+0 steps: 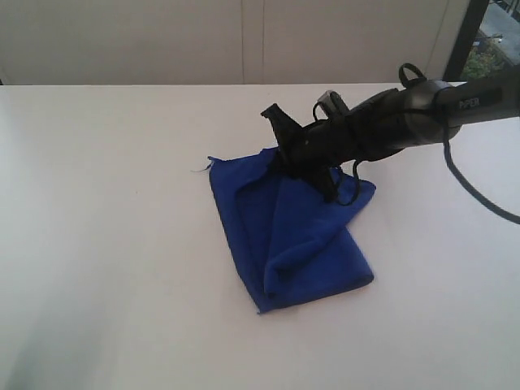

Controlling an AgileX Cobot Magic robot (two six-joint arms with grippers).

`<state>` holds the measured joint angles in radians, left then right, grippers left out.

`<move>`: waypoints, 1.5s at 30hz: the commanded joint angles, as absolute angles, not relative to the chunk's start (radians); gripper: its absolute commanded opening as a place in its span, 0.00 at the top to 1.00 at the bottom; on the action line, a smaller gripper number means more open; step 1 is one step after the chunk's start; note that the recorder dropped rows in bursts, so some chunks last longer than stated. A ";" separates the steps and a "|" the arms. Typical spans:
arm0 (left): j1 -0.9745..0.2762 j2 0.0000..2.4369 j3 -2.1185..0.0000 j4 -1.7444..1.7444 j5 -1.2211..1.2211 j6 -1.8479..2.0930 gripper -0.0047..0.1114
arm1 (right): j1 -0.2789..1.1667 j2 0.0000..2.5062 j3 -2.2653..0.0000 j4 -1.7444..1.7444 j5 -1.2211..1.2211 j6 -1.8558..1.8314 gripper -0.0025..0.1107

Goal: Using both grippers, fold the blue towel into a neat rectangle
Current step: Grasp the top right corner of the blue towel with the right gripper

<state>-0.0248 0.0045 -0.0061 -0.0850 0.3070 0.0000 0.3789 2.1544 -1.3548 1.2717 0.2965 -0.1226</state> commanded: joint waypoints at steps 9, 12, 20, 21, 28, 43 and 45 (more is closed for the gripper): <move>-0.022 0.000 0.000 -0.088 0.306 0.000 0.96 | 0.378 1.999 -1.360 0.807 0.398 -0.126 0.98; -0.022 0.000 0.000 -0.088 0.306 0.000 0.96 | 0.374 1.966 -1.360 0.645 0.444 -0.068 0.98; -0.022 0.000 0.000 -0.088 0.306 0.000 0.96 | 0.345 1.950 -1.360 0.381 0.550 0.023 0.98; -0.022 0.000 0.000 -0.088 0.306 0.000 0.96 | 0.345 1.950 -1.360 0.366 0.554 0.038 0.98; -0.022 0.000 0.000 -0.088 0.306 0.000 0.96 | 0.345 1.950 -1.360 0.338 0.551 0.056 0.98; -0.022 0.000 0.000 -0.088 0.306 0.000 0.96 | 0.345 1.973 -1.360 0.323 0.526 0.088 0.98; -0.022 0.000 0.000 -0.088 0.306 0.000 0.96 | 0.345 1.973 -1.360 0.323 0.534 0.090 0.98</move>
